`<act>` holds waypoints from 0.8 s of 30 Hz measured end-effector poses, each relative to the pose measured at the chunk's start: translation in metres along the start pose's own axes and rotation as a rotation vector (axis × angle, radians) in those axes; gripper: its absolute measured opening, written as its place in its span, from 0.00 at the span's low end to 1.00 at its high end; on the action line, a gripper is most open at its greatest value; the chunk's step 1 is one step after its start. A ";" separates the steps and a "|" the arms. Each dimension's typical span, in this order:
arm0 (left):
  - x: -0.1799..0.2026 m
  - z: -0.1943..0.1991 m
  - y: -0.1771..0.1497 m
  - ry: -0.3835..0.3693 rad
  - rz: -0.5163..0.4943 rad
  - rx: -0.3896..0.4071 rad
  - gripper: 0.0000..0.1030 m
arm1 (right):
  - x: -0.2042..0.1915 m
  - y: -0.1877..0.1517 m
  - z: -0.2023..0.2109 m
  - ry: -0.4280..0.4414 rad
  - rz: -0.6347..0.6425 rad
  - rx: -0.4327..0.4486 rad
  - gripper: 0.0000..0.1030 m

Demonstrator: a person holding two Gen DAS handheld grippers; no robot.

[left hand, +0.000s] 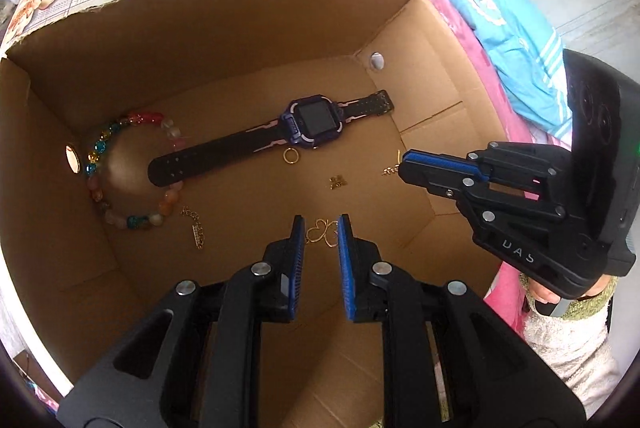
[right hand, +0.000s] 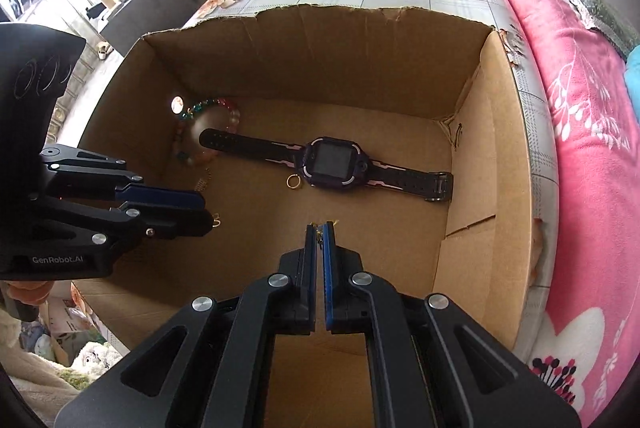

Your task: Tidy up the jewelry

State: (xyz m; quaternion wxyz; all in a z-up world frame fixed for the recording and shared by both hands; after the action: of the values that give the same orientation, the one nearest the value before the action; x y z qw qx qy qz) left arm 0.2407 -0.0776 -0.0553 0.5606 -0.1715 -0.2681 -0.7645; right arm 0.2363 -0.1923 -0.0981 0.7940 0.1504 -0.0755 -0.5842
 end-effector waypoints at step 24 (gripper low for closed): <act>0.005 0.074 0.002 0.065 -0.101 0.251 0.36 | 0.024 0.011 0.043 -0.006 -0.073 0.167 0.26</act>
State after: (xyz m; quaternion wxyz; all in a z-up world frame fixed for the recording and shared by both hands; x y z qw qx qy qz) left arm 0.2386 -0.0375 0.0068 0.5470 -0.0612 -0.3516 -0.7572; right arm 0.2403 -0.2184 -0.0549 0.7565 0.2170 -0.1209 -0.6049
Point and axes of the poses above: each gripper's, at about its wrist camera, not at the fingertips, and z roughly against the way its jaws point, x to its right, y to its top, the point moved 9 cm from there along -z, roughly the way its jaws point, and after that the axes turned 7 degrees about -y, right-handed, at the moved point
